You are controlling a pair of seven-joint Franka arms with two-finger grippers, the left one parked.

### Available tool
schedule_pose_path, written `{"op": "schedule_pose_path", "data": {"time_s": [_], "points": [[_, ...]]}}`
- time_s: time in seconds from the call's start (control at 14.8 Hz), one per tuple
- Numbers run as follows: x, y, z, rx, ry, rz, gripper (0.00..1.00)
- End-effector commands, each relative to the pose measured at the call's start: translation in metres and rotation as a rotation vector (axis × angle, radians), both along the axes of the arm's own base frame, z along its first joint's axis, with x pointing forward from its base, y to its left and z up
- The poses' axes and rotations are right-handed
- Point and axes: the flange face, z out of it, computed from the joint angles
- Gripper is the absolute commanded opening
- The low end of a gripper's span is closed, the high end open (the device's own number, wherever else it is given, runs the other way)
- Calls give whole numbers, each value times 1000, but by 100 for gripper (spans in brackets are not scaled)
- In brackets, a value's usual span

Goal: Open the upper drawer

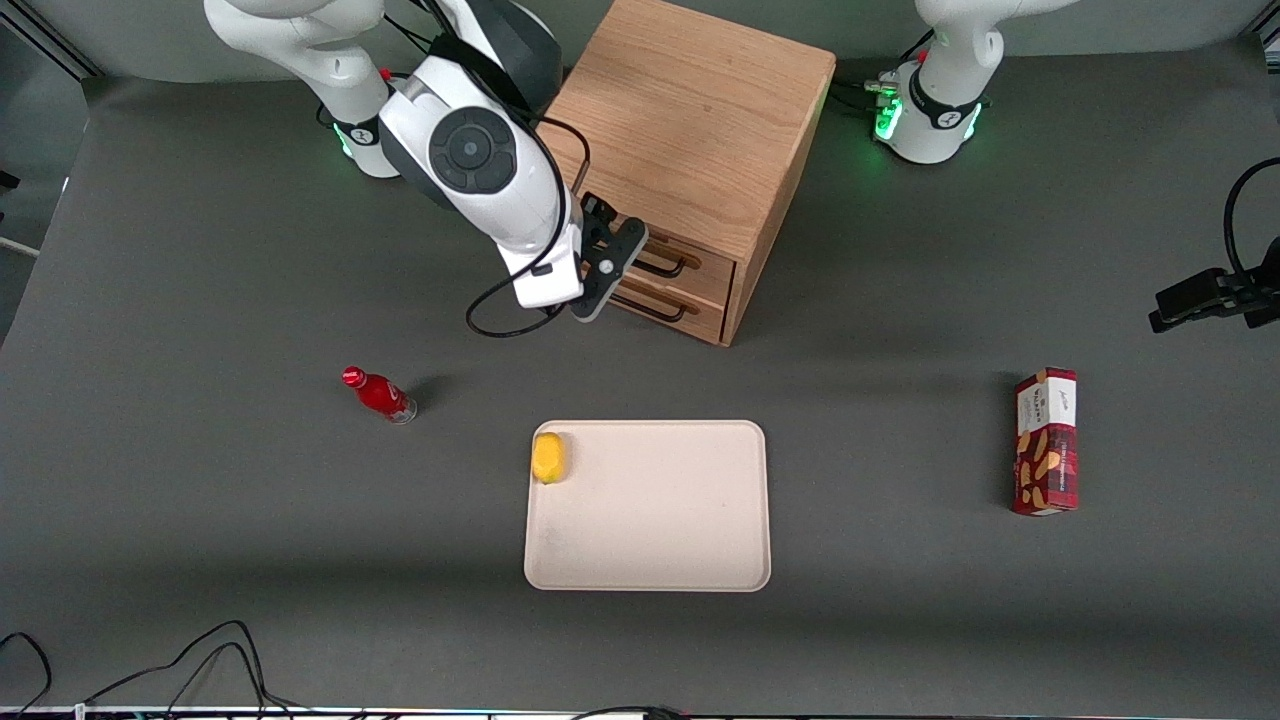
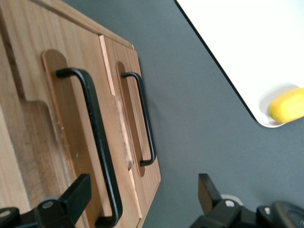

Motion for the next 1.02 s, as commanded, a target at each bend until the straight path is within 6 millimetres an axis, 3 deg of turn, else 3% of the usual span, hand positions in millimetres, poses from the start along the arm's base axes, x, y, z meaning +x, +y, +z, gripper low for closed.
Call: {"op": "schedule_pose_path", "data": {"time_s": [0.0,0.95], "points": [[1,23,0,16,-7,45,100],[-1,31,-22,0,-35,66,100]]}}
